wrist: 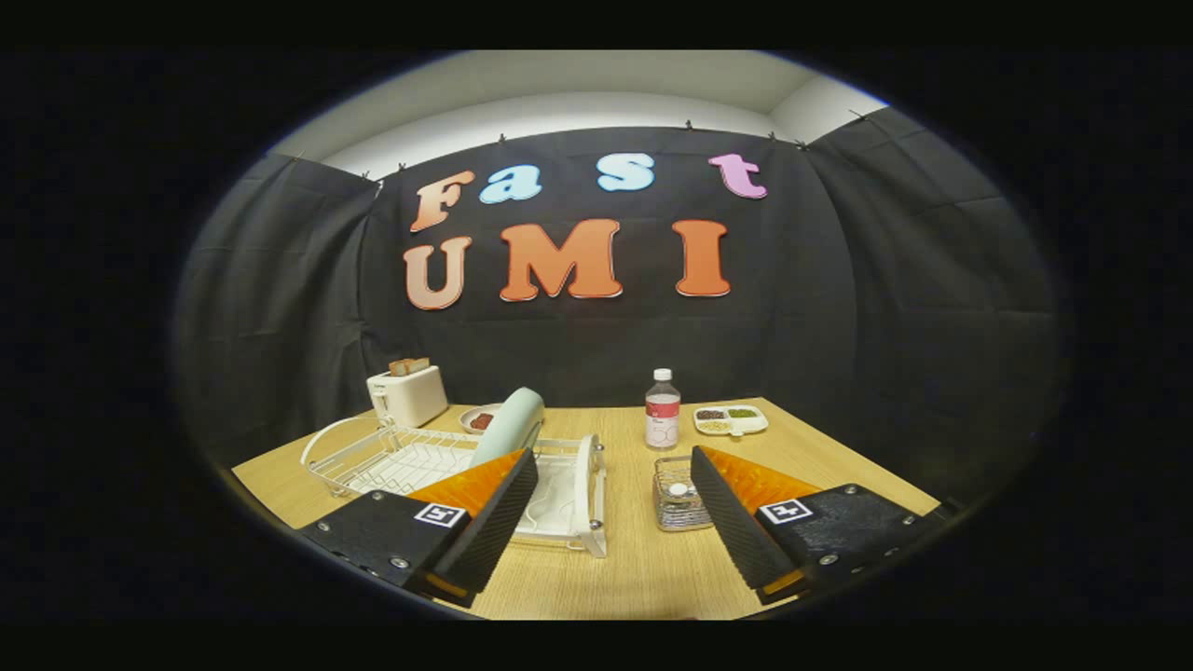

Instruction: Take the plate from the dish rack, then take the spoon from the basket and place it into the plate.

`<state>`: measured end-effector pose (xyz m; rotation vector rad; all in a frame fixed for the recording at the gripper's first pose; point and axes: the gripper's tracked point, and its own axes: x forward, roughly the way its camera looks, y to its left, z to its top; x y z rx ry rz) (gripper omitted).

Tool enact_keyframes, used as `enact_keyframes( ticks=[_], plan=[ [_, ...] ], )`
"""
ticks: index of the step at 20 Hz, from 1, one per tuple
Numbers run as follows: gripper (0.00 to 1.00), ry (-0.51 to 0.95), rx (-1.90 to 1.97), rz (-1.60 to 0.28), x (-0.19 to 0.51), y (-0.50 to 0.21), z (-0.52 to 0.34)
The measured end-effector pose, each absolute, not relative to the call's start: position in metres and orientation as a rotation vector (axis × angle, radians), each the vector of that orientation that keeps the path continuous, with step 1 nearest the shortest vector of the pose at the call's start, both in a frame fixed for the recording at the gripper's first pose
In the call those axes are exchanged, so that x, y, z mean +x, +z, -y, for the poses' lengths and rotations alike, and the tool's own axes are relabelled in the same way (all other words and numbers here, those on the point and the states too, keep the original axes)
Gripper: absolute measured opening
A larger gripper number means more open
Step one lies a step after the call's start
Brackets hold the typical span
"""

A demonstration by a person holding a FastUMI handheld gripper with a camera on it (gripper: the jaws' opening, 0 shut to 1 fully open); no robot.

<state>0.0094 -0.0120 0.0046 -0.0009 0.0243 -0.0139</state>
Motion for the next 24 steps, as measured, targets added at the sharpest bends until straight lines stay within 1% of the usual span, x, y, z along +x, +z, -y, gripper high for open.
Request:
enact_keyframes(
  ticks=[4,7,11,15,18,20,21,22,24],
  plan=[
    [0.99,0.023,0.008,-0.056,0.035,0.014,-0.010],
    [0.99,0.058,0.018,-0.111,0.062,0.018,-0.032],
    [0.99,0.067,-0.015,-0.193,0.104,0.017,-0.056],
    [0.99,0.086,0.014,-0.316,0.134,-0.003,-0.077],
    [0.98,0.052,0.030,-0.393,0.152,-0.023,-0.075],
    [0.92,0.038,0.044,-0.440,0.157,-0.035,-0.074],
    [0.87,0.031,0.051,-0.464,0.158,-0.040,-0.074],
    [0.84,0.022,0.057,-0.491,0.158,-0.046,-0.074],
    [0.73,0.016,0.061,-0.549,0.156,-0.057,-0.077]
  ],
)
